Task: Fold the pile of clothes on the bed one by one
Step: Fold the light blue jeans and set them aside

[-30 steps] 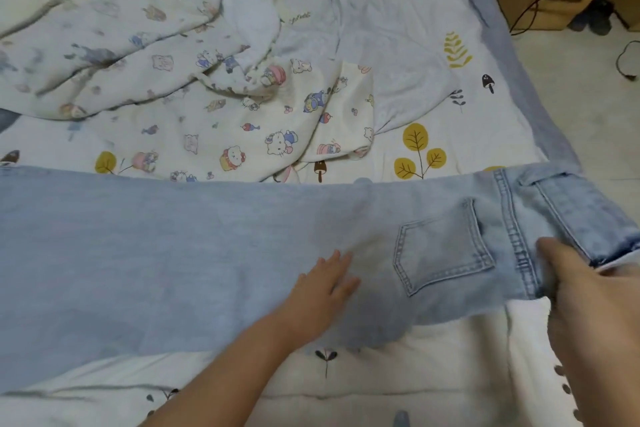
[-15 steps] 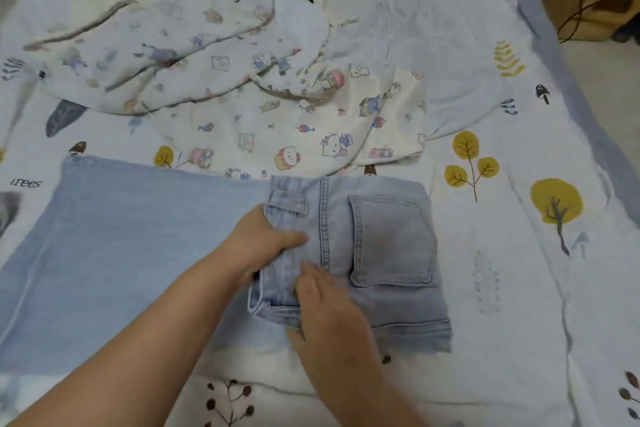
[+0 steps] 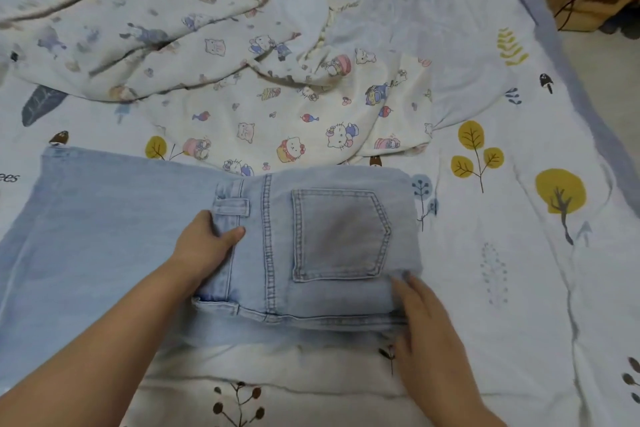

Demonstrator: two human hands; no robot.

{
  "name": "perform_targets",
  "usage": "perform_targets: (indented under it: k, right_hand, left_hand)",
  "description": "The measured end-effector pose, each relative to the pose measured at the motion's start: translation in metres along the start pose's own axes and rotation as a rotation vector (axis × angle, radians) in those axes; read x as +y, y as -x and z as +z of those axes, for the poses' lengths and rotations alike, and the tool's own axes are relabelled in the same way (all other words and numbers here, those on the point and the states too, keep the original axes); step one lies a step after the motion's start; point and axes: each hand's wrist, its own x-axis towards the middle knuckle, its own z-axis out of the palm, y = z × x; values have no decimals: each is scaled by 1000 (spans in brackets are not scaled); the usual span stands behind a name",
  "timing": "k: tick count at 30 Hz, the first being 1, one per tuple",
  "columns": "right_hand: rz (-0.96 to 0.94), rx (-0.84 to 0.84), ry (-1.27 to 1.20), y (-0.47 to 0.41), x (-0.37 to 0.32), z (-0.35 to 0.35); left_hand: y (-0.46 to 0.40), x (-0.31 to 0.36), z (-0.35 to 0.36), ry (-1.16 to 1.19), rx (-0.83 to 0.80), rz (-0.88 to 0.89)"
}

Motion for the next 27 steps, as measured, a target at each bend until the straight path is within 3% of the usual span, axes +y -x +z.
perform_targets:
  k: [3,7,9,11,13,19,23,27]
  right_hand:
    - [95,53,-70,1,17,-2]
    - [80,22,-53,-1,29,-2]
    - [56,10,-54,0,35,-2]
    - [46,-1,-41,1,36,-3]
    - [39,4,-30,2,35,-5]
    - [-120,157,115,-3,36,-1]
    - [-234,281,175,-4,43,5]
    - [-325,448,133,8,54,15]
  left_hand:
    - [-2,2,-9,-88,79,29]
    - [11,8,-6,-381,208,89]
    - [16,26,5,-450,298,337]
    - [18,52,25,-479,270,638]
    - [20,80,53,-481,190,821]
    - [4,138,127,-571,86,844]
    - [-9,150,139,-601,161,866]
    - [-17,147,143,-649,124,921]
